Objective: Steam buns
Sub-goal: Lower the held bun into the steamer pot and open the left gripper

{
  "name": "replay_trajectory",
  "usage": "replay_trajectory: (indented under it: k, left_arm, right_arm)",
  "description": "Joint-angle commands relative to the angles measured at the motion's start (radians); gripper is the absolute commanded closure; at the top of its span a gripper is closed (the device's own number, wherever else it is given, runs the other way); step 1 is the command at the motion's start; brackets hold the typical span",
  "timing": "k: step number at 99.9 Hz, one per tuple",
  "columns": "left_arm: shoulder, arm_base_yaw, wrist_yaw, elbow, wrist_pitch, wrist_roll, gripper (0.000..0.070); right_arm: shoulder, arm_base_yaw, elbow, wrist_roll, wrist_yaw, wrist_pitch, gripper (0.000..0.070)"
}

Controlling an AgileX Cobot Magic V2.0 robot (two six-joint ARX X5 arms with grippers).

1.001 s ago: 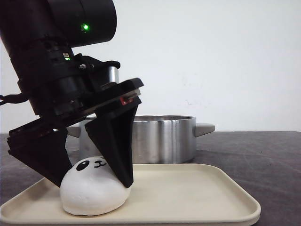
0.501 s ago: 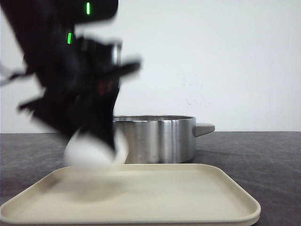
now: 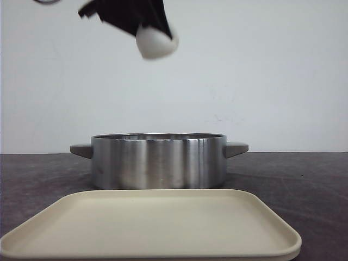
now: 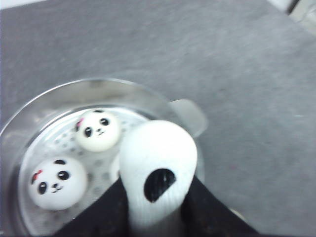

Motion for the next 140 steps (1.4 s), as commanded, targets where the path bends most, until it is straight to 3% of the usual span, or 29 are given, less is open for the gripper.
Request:
replay_trajectory:
  k: [1,38,43,49,60,67,89,93,102,110,117,130,140]
  left_arm:
    - [0.061,0.013,-0.003,0.015,0.013,0.033,0.0690]
    - [0.296,0.071,-0.004,0.015,0.018,0.126,0.0689]
    - [0.312,0.071,-0.004,0.015,0.018,0.126,0.0656]
    - [0.325,0.071,-0.004,0.015,0.014,0.126,0.0528]
    - [0.330,0.071,-0.005,0.015,0.013,0.126,0.0135]
    - [0.330,0.071,-0.005,0.016,0.015,0.126,0.0063]
    - [0.318,0.071,-0.007,0.092,-0.126,0.108,0.0095]
    - [0.314,0.071,-0.007,0.114,-0.158,0.086,0.0201]
    - [0.272,0.071,-0.004,0.131,-0.174,0.055,0.0514]
    - [0.209,0.071,-0.002,0.131,-0.153,0.036,0.0643]
    - [0.145,0.071,0.002,0.131,-0.136,0.033,0.0693]
    - [0.014,0.071,0.002,0.130,-0.113,0.026,0.0691]
    - [-0.095,0.071,0.002,0.127,-0.116,0.027,0.0691]
  right_arm:
    - [0.005,0.011,0.019,-0.012,0.005,0.013,0.0684]
    - [0.005,0.012,0.019,-0.011,0.005,-0.003,0.0684]
    - [0.005,0.012,0.019,-0.007,0.005,-0.013,0.0684]
    - [0.005,0.011,0.019,-0.003,0.005,-0.025,0.0684]
    - [0.005,0.012,0.019,0.005,0.005,-0.040,0.0684]
    - [0.005,0.012,0.019,0.005,0.006,-0.042,0.0684]
    - [0.005,0.011,0.018,-0.006,0.033,-0.056,0.0684]
    - [0.006,0.011,0.018,-0.016,0.050,-0.066,0.0684]
    - [0.006,0.011,0.015,-0.041,0.129,-0.098,0.0684]
    - [0.006,0.011,-0.002,-0.043,0.185,-0.122,0.0684]
    - [0.003,0.011,-0.029,-0.043,0.217,-0.143,0.0684]
    - [-0.018,0.010,-0.121,-0.043,0.245,-0.130,0.0684]
    - [-0.053,0.010,-0.242,-0.043,0.247,-0.047,0.0684]
